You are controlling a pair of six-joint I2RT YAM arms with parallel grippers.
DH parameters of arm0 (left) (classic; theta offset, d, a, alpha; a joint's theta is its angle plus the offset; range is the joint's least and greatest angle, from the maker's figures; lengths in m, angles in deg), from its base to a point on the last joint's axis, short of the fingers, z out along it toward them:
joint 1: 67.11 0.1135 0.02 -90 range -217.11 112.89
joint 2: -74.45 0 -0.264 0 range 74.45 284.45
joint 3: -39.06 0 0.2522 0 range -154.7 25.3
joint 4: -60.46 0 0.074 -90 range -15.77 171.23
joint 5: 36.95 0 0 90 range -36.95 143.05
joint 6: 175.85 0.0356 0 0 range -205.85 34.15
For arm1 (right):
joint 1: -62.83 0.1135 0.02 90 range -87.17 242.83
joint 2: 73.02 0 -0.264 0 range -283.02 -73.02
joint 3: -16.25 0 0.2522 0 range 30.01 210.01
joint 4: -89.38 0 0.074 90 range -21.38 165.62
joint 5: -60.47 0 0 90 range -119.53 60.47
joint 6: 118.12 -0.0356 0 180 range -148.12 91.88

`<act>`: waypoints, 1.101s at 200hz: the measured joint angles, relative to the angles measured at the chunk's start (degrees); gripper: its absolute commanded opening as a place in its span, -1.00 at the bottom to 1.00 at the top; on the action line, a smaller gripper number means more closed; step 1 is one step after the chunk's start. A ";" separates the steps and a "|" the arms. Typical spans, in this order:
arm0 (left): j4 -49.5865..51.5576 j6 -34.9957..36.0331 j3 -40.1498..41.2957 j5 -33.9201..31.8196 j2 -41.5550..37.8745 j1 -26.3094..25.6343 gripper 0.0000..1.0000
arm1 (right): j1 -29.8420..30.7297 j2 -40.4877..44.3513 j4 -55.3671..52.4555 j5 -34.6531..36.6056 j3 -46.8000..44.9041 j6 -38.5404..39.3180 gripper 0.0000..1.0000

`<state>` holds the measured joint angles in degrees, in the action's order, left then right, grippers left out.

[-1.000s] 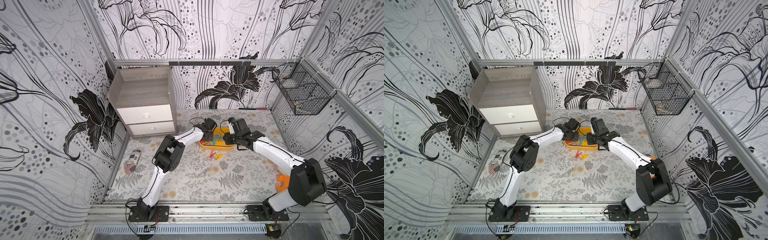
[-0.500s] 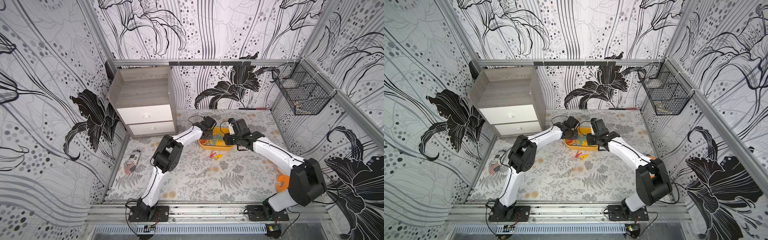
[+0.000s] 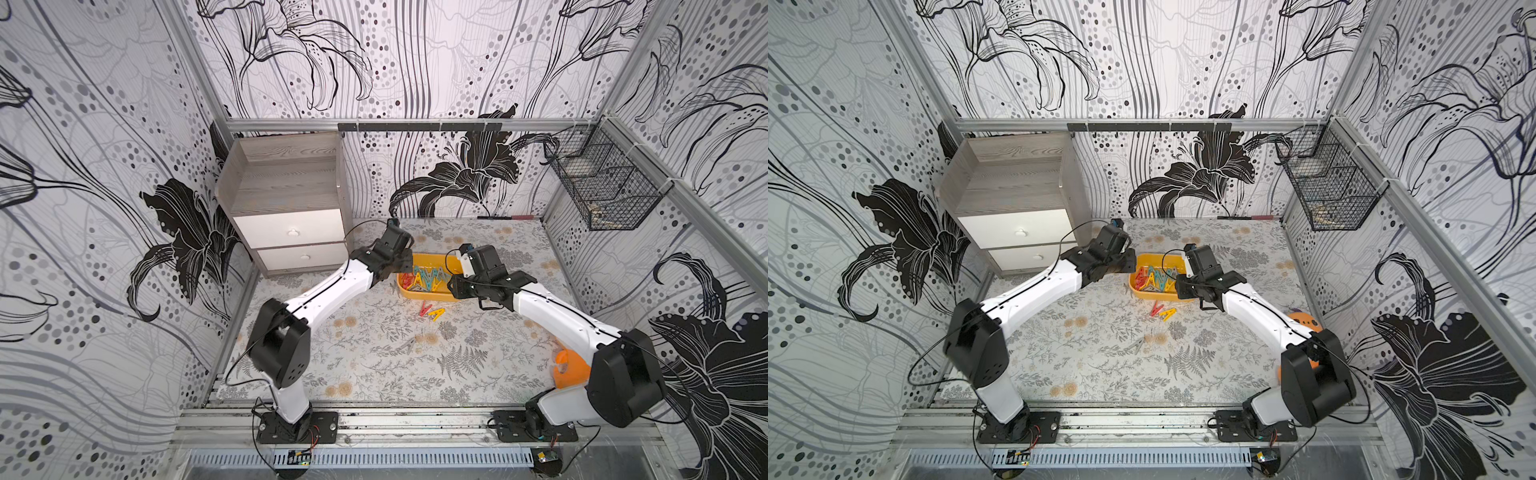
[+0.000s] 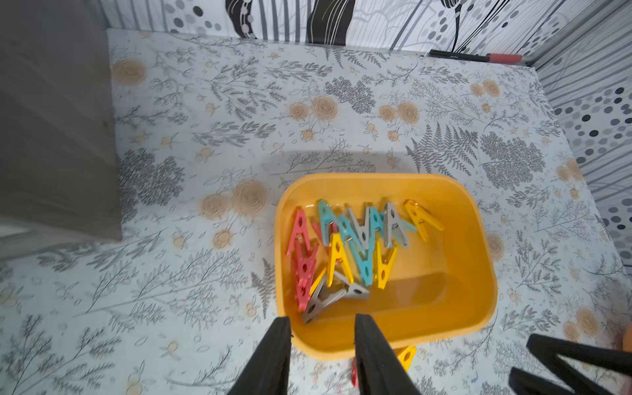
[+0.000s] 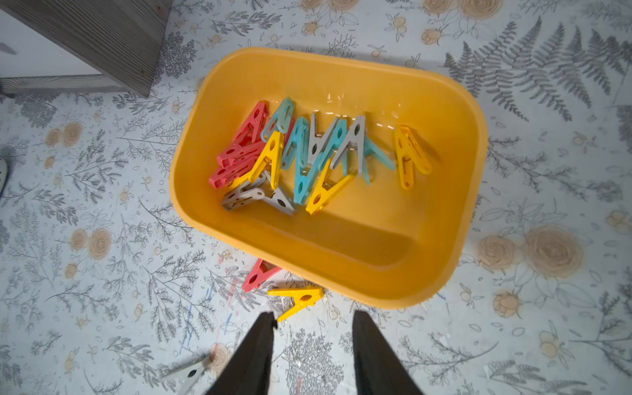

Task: Put the clothespins into the storage box
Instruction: Pick up the clothespin from the center of the board.

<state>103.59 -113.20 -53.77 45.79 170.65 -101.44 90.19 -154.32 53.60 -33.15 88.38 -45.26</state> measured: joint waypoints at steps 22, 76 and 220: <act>-0.44 -1.51 10.23 -0.52 -5.81 0.00 -0.21 | 3.21 1.36 -0.04 0.00 -2.99 -1.62 -0.11; -0.22 -4.57 21.29 -1.81 -9.40 0.33 -0.20 | 10.40 0.74 1.75 0.42 -9.81 -8.79 -0.11; -1.97 -5.01 21.24 -2.19 -9.40 0.37 -0.21 | 13.53 -13.77 10.51 8.28 -8.98 -19.71 -0.09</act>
<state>101.62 -118.21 -32.52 43.60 161.25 -101.06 103.72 -168.09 64.11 -24.87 79.40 -64.98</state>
